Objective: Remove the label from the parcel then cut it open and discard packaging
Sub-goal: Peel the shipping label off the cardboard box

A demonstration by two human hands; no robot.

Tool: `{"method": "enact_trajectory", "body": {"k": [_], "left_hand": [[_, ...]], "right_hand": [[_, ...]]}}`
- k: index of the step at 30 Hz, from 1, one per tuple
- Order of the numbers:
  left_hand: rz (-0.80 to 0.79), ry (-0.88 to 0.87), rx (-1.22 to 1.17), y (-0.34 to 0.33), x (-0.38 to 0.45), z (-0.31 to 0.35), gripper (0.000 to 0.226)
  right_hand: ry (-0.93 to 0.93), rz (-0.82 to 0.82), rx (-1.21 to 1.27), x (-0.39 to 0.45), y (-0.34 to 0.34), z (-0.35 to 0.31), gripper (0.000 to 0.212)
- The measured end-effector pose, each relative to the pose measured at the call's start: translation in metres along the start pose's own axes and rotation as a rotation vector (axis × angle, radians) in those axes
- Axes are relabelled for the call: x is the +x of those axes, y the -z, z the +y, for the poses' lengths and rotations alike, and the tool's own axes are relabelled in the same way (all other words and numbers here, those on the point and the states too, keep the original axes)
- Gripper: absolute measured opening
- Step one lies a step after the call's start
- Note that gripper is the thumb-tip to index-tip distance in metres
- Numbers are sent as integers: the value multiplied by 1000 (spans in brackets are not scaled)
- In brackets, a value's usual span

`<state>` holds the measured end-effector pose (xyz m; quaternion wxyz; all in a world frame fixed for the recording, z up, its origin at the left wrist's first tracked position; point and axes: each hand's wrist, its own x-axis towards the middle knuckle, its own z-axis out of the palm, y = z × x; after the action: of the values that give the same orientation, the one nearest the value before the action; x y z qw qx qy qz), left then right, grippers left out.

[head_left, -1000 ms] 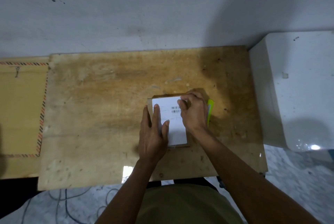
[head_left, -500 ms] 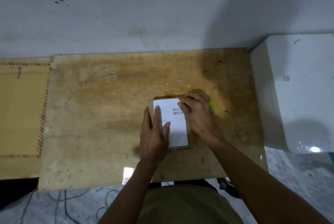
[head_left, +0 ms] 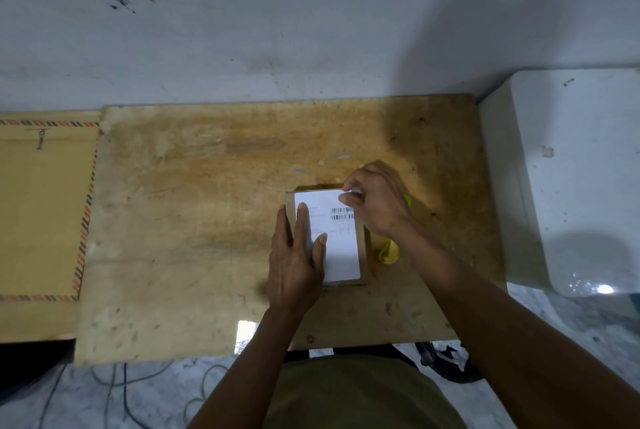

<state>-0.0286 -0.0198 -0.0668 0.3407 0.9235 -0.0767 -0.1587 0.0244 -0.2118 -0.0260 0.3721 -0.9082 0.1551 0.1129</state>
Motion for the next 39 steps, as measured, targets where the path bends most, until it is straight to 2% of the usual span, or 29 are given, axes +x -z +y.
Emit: {"method": "enact_trajectory", "body": {"k": [4, 9, 12, 14, 23, 28, 31, 35, 39], "left_hand": [[-2, -6, -1, 1, -1, 2, 67], [-2, -1, -8, 1, 0, 2, 67], [-4, 2, -23, 0, -1, 3, 67], [-2, 3, -35, 0, -1, 4, 67], [-8, 21, -44, 0, 0, 5, 67], [-15, 36, -53, 2, 0, 4, 66], [-12, 37, -63, 3, -1, 5, 67], [-1, 58, -101, 5, 0, 6, 66], [1, 63, -120, 6, 0, 6, 66]], "right_hand": [[-12, -51, 41, 8, 5, 0, 8], [64, -110, -197, 9, 5, -5, 6], [122, -95, -385, 2, -1, -3, 21], [145, -86, -415, -1, -5, -1, 26], [276, -99, -289, -11, -6, 8, 18], [145, -46, -43, -11, -9, 12, 2], [131, 34, 44, -12, -12, 15, 18], [175, 122, 110, -12, -16, 13, 6], [147, 140, 152, -15, -18, 13, 7]]}}
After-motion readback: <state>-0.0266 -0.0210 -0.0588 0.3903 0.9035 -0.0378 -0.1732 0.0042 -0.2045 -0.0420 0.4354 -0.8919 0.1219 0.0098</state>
